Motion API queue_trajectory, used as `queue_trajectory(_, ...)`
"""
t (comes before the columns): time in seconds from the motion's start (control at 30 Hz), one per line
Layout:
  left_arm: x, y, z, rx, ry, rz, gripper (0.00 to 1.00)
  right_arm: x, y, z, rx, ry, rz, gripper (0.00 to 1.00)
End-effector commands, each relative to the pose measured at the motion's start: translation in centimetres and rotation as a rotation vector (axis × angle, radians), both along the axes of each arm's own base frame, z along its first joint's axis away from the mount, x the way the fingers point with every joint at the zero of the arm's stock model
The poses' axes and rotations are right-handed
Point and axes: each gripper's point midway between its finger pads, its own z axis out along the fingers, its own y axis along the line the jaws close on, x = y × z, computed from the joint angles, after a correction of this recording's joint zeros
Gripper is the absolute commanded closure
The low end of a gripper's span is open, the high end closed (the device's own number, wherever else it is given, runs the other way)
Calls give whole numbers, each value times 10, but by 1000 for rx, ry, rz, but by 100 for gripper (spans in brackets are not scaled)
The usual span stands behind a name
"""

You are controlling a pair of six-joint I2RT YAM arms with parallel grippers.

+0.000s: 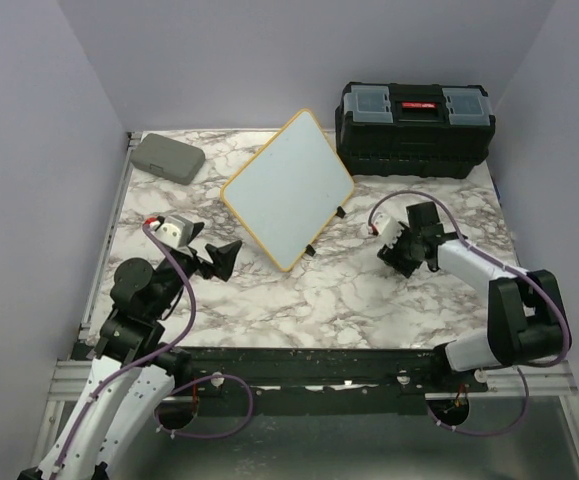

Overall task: Erase the whiteboard
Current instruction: Reset both arms

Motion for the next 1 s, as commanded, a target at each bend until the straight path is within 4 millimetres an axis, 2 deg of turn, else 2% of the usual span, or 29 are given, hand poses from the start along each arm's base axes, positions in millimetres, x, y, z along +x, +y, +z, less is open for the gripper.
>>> queue_trajectory(0.0, 4, 3, 8, -32, -10, 22, 1, -9, -16, -2, -8, -17, -182, 25)
queue_trajectory(0.07, 3, 4, 10, -40, -9, 18, 1, -6, -10, 10, 45, -34, -211, 13)
queue_trajectory(0.23, 2, 10, 18, -59, 16, 34, 1, 15, -8, 67, 205, -88, -320, 7)
queue_trajectory(0.27, 4, 13, 19, -67, 30, 46, 1, 18, -10, 78, 228, -104, -343, 1)
queue_trajectory(0.37, 13, 28, 30, -135, 95, 112, 1, 30, -22, 117, 302, -171, -441, 0)
queue_trajectory(0.47, 29, 46, 33, -249, 212, 152, 1, 43, -50, 163, 486, -252, -634, 0)
queue_trajectory(0.57, 44, 64, 36, -381, 304, 172, 1, 44, -62, 196, 607, -299, -722, 0)
queue_trajectory(0.67, 49, 70, 42, -348, 291, 194, 1, 47, -74, 226, 634, -398, -816, 0)
queue_trajectory(0.77, 47, 81, 40, -269, 283, 267, 1, 42, -74, 255, 642, -469, -789, 0)
queue_trajectory(0.83, 44, 82, 36, -239, 276, 281, 1, 40, -78, 276, 653, -554, -787, 0)
queue_trajectory(0.97, 37, 81, 21, -206, 279, 286, 1, 40, -83, 295, 705, -592, -863, 0)
